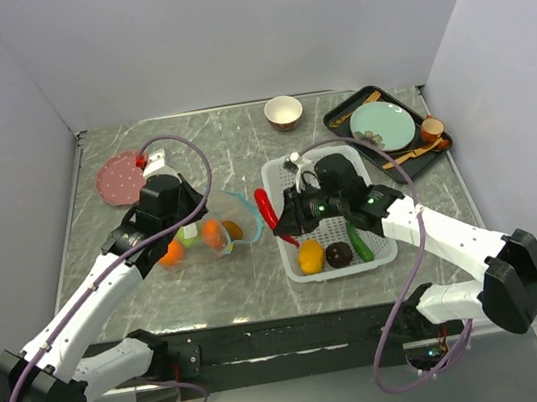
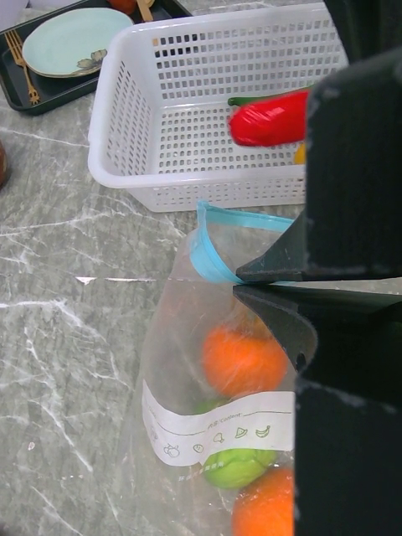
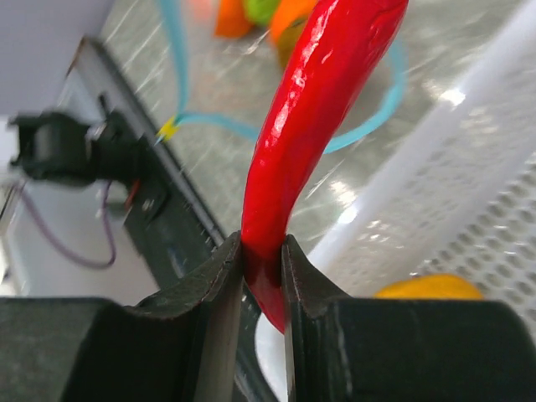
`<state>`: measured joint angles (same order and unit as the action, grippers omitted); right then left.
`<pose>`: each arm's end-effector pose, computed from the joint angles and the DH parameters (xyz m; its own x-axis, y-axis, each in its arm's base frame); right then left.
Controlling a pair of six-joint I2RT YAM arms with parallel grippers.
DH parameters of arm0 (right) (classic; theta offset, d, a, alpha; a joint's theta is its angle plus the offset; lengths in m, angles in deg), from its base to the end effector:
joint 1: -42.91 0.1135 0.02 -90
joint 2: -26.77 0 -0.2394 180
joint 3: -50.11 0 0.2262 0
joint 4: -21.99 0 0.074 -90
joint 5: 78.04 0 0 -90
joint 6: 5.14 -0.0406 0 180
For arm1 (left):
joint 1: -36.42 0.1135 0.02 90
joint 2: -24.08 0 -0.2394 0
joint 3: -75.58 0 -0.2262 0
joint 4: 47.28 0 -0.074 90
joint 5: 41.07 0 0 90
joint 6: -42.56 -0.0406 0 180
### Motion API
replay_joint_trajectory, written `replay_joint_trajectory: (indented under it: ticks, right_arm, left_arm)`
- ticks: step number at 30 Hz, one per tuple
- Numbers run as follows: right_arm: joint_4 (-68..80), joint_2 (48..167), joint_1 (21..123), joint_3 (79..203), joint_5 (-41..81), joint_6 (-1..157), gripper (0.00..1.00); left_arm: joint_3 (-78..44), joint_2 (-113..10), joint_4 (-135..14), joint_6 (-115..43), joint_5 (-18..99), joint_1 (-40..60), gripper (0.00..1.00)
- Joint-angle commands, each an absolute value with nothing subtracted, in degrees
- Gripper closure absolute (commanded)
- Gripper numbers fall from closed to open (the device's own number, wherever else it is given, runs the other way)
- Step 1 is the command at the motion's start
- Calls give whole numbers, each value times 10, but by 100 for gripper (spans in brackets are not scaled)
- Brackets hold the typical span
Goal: Place the food in the zip-top bag and seal the zipper
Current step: Pick up the fake vegetable from the bin, then place the fake vegetable in the zipper food storage bag.
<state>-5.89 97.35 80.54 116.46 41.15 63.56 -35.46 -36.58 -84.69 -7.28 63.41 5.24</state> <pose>0.1928 0.1736 0.2644 -0.7047 -0.1428 -0.6950 -0.6485 0.5271 0.5492 0.1982 -0.1081 0.2997 -0.5208 -0.4147 -0.7462 -0.0282 0.8820 -0.4705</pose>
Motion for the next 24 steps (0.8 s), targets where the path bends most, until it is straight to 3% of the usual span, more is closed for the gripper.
replay_joint_trajectory:
  ticks: [1,24]
  right_arm:
    - [-4,961,821,1150,502,660,82]
    - [-24,1142,847,1279,516,697,84]
  left_arm:
    - [-358,-372,-824,-68,626,55,90]
    - [-374,-374,-808,-95,568,54,91]
